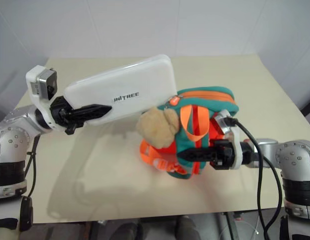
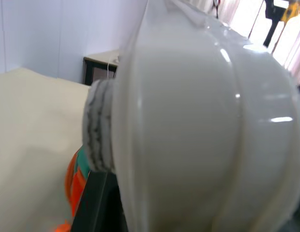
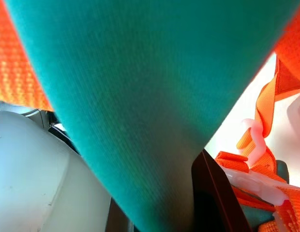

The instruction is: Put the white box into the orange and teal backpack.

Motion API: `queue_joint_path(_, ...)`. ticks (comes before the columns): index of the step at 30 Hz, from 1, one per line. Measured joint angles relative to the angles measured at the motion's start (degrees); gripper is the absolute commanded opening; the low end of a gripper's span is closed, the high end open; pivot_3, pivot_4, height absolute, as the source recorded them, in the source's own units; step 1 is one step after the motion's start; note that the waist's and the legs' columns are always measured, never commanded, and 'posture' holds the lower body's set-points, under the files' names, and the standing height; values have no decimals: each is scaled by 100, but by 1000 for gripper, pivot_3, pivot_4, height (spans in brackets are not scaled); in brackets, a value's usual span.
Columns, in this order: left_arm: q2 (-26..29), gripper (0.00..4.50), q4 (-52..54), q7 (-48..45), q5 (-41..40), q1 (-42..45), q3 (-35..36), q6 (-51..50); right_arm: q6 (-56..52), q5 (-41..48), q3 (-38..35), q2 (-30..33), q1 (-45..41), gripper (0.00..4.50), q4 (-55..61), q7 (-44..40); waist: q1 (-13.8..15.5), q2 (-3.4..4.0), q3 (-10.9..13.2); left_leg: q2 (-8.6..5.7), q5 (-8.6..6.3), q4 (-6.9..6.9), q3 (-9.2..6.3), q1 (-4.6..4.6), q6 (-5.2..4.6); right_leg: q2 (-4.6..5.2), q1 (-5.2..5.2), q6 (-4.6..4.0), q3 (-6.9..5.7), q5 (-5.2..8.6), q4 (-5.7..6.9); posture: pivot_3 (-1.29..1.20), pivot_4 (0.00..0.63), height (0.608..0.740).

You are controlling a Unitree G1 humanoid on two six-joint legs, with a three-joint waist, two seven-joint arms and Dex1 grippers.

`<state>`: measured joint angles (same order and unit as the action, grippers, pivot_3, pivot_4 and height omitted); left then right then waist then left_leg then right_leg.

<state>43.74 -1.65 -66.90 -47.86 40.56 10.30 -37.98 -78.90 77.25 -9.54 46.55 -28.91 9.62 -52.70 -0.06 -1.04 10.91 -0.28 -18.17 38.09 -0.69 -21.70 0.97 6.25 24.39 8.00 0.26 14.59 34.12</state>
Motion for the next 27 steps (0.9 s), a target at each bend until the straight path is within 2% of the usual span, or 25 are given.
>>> queue_joint_path(5, 251, 1245, -943, -513, 1014, 487, -350, 1365, 56, 58, -26, -111, 48, 576, 45, 143, 3, -11, -7, 0, 1, 3, 0, 17, 0, -1, -13, -1, 0, 0, -10, 0, 150, 740)
queue_joint_path(11, 492, 1245, -1813, -1068, 1690, 895, -641, 2102, 144, 126, -27, -220, 65, 576, 125, 313, 3, -14, -9, 1, 0, 3, -4, 20, -1, 0, -18, -1, -2, -1, 9, 0, 150, 740)
queue_joint_path(21, 984, 1245, -1952, -1865, 1922, 982, -759, 1617, 185, 235, -27, -300, 144, 576, 151, 460, -7, -14, -8, 3, -5, -3, -4, 12, -10, -1, -15, 0, -5, -1, -4, 0, 150, 740)
queue_joint_path(27, 1180, 1245, -1558, -1908, 1861, 960, -754, 1014, 259, 234, -26, -310, 161, 576, 147, 469, -14, -16, -7, 7, -6, -4, -5, 9, -11, -4, -13, 0, -4, -1, -4, 0, 150, 740)
